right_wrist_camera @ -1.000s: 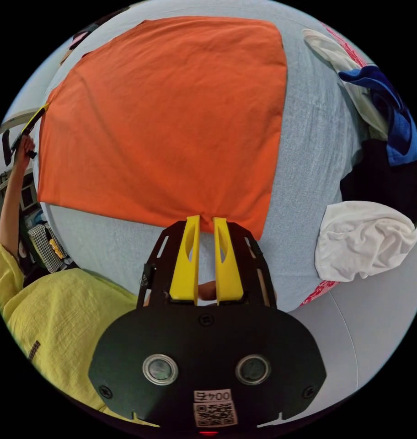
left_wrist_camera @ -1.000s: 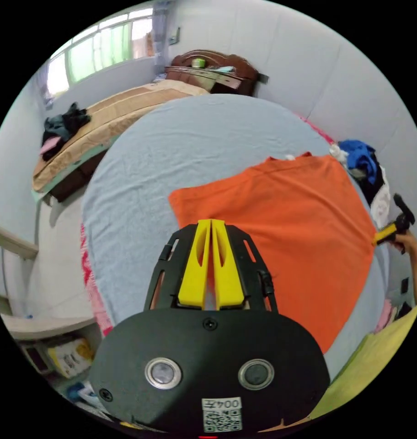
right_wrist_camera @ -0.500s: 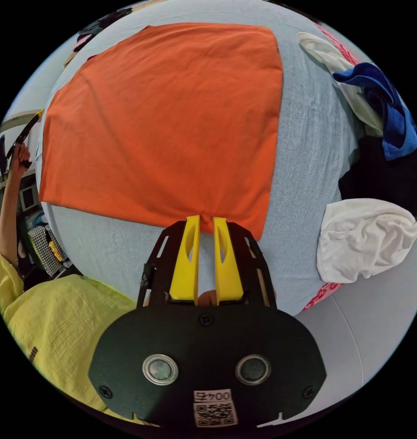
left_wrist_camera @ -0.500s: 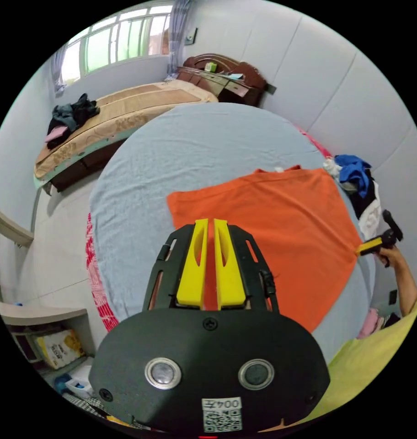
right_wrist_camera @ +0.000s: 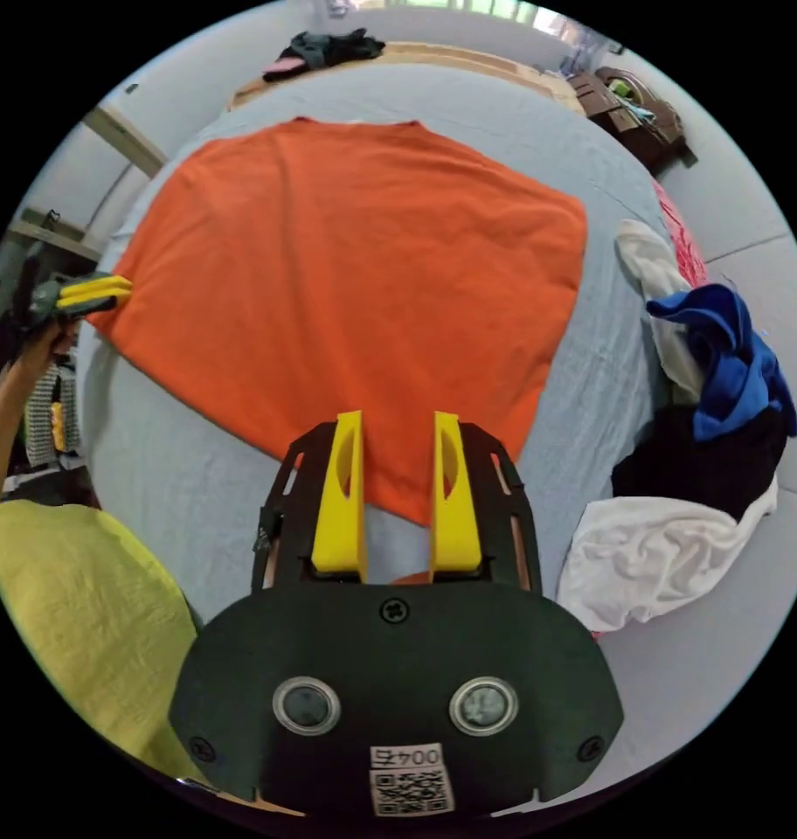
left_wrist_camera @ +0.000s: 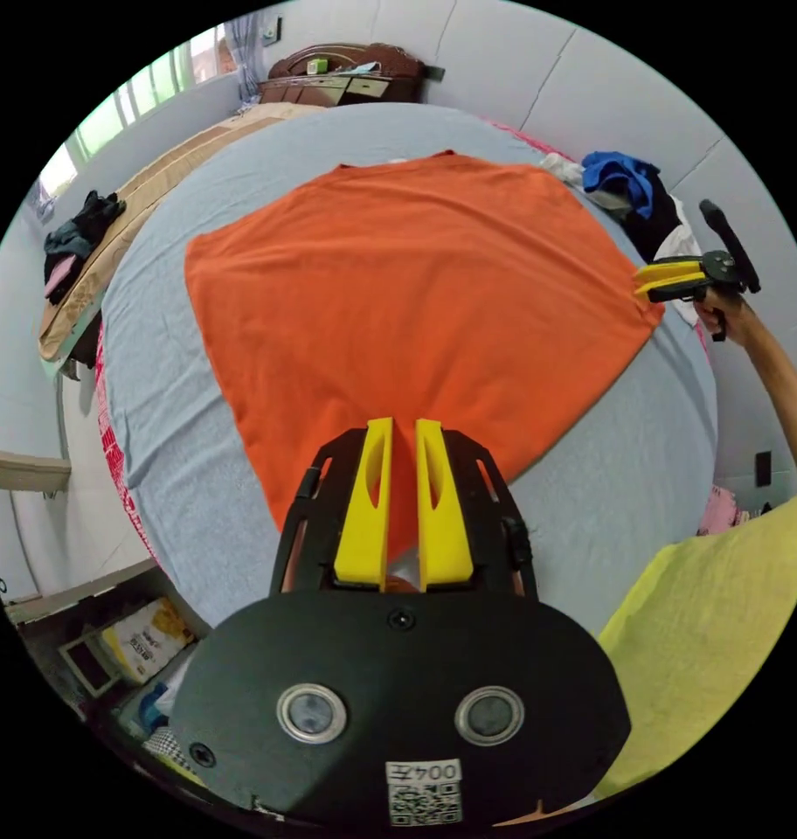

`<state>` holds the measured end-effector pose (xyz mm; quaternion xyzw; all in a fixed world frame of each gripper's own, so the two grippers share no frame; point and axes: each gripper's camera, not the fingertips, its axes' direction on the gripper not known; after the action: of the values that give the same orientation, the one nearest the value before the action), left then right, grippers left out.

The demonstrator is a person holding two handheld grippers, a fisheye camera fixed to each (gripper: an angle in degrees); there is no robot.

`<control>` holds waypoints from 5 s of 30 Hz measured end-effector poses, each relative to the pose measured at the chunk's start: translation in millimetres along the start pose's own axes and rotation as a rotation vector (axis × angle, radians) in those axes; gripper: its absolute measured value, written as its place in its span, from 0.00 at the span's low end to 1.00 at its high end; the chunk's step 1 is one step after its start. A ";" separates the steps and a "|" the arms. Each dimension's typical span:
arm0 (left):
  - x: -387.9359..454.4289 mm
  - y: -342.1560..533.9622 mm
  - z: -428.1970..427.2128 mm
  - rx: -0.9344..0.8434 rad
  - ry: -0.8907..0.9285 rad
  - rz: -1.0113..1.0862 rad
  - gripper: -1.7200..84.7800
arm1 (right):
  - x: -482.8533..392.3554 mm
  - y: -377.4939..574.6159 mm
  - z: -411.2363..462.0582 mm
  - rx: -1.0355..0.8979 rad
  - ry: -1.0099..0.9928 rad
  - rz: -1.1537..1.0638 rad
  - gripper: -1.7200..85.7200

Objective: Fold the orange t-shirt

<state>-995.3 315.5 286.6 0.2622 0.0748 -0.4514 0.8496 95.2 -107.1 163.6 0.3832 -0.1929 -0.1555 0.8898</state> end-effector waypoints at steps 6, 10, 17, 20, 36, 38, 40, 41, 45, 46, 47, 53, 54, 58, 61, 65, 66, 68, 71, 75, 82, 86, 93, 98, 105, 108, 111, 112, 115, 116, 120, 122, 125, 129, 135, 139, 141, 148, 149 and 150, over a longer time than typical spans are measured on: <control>4.5 -18.7 11.5 -0.087 0.014 -0.046 0.03 | 15.8 -12.2 -1.2 0.018 -0.048 0.001 0.13; 2.8 -20.9 17.7 -0.091 0.055 -0.071 0.03 | 15.5 -23.4 -4.9 -0.009 -0.041 -0.022 0.14; 10.4 -12.8 27.7 -0.038 0.067 -0.083 0.03 | 48.7 -8.4 -8.0 -0.007 -0.062 -0.087 0.20; 18.8 -13.8 31.1 -0.043 0.042 -0.063 0.03 | 76.4 3.0 -9.0 -0.049 -0.045 -0.051 0.23; 25.6 -6.8 45.7 -0.038 0.088 -0.083 0.03 | 22.4 -146.3 -32.5 0.132 -0.034 -0.438 0.20; 25.0 -5.4 46.7 -0.036 0.099 -0.083 0.03 | 75.4 -134.6 -28.6 0.096 -0.021 -0.339 0.21; 23.8 -3.7 47.5 -0.033 0.111 -0.086 0.03 | 112.0 -127.1 -28.6 0.075 -0.018 -0.234 0.20; 22.8 -2.3 48.0 -0.030 0.121 -0.091 0.03 | 130.4 -123.9 -29.8 0.056 0.009 -0.166 0.21; 24.0 2.0 48.5 -0.023 0.124 -0.093 0.03 | 162.7 -124.6 -54.5 0.179 -0.048 0.004 0.18; 24.6 2.5 48.4 -0.023 0.122 -0.091 0.03 | 170.8 -129.9 -58.7 0.214 -0.079 0.070 0.18; 25.4 3.3 48.2 -0.024 0.119 -0.091 0.03 | 176.8 -135.9 -59.4 0.242 -0.125 0.118 0.17; 22.9 10.3 47.1 -0.019 0.139 -0.104 0.03 | 176.0 -163.5 -37.9 0.217 -0.165 0.221 0.15; 22.4 11.5 46.6 -0.020 0.142 -0.105 0.03 | 173.9 -165.2 -35.2 0.205 -0.145 0.218 0.14; 21.3 15.5 44.4 -0.022 0.145 -0.102 0.03 | 175.2 -166.4 -23.0 0.140 0.096 0.254 0.06; 18.6 20.4 42.2 -0.018 0.154 -0.106 0.03 | 197.7 -163.0 -9.0 0.027 0.227 0.385 0.03; 16.4 27.5 37.7 -0.014 0.153 -0.106 0.03 | 182.9 -146.9 -38.0 0.251 -0.025 0.271 0.05; 15.9 29.5 36.2 -0.014 0.150 -0.105 0.03 | 180.0 -146.6 -39.2 0.267 -0.060 0.257 0.05; 14.3 32.5 33.9 -0.015 0.150 -0.106 0.03 | 171.1 -149.3 -28.8 0.252 -0.145 0.208 0.04; 10.2 38.5 29.5 -0.015 0.154 -0.106 0.03 | 183.3 -141.8 -15.1 0.240 -0.166 0.279 0.05; 5.1 48.4 22.0 -0.010 0.146 -0.104 0.03 | 211.2 -112.4 -12.2 0.201 -0.140 0.393 0.02; -4.3 66.4 7.4 0.001 0.114 -0.108 0.03 | 138.2 6.7 -31.7 0.181 -0.243 0.114 0.04; -11.1 76.3 -4.0 -0.012 0.075 -0.095 0.04 | 88.0 92.9 -10.1 0.099 -0.190 0.079 0.03; -28.1 95.4 -26.1 -0.052 -0.020 -0.116 0.04 | 77.1 168.4 41.8 0.116 -0.121 0.165 0.02; -98.3 146.4 -70.5 0.113 0.353 -0.369 0.05 | 142.5 256.7 28.3 0.375 -0.590 0.328 0.09; -157.6 327.3 -95.0 0.454 0.709 -0.756 0.14 | 211.2 405.0 101.9 0.632 -1.191 0.677 0.20; -166.3 379.8 -65.0 0.506 0.860 -0.921 0.16 | 219.7 448.2 137.2 0.677 -1.319 0.811 0.23; -175.5 398.9 -50.1 0.543 0.913 -1.003 0.17 | 224.5 469.8 153.9 0.666 -1.325 0.884 0.23; -178.1 399.9 -49.0 0.550 0.915 -1.011 0.17 | 227.0 475.2 159.0 0.658 -1.322 0.904 0.23; -193.9 396.9 -47.4 0.540 0.906 -1.013 0.18 | 233.6 484.8 169.1 0.674 -1.349 0.938 0.21; -200.6 395.7 -46.8 0.530 0.905 -1.014 0.18 | 235.4 486.1 170.3 0.681 -1.347 0.945 0.21; -221.9 398.4 -43.5 0.541 0.931 -1.038 0.18 | 238.4 479.7 169.8 0.683 -1.329 0.939 0.21; -228.1 398.5 -42.7 0.539 0.933 -1.045 0.18 | 240.5 472.6 173.0 0.699 -1.347 0.953 0.20; -234.3 396.5 -41.0 0.527 0.938 -1.046 0.18 | 240.7 461.1 174.7 0.711 -1.343 0.962 0.18; -237.1 397.9 -36.1 0.538 0.959 -1.071 0.16 | 237.6 448.9 176.6 0.712 -1.331 0.973 0.15; -231.3 389.2 -38.1 0.477 0.866 -1.047 0.08 | 224.5 437.1 175.9 0.676 -1.291 1.026 0.04; -212.8 382.1 -60.3 0.444 0.755 -0.983 0.06 | 209.3 429.6 136.4 0.597 -1.124 0.952 0.02; -196.6 382.1 -72.3 0.411 0.701 -0.949 0.06 | 201.3 430.8 120.1 0.575 -1.086 0.901 0.02; -129.4 418.6 -76.2 0.278 0.675 -0.880 0.06 | 158.8 488.3 90.2 0.480 -1.012 0.817 0.02; -111.1 427.6 -72.5 0.240 0.661 -0.867 0.06 | 148.5 501.4 89.6 0.459 -0.987 0.811 0.02; -92.4 436.5 -67.1 0.202 0.641 -0.852 0.06 | 143.4 507.3 90.3 0.445 -0.972 0.810 0.02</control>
<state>-689.6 615.7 428.2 0.4135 0.3860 -0.6582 0.4967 244.6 109.6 629.2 0.3413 -0.7277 0.0792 0.5897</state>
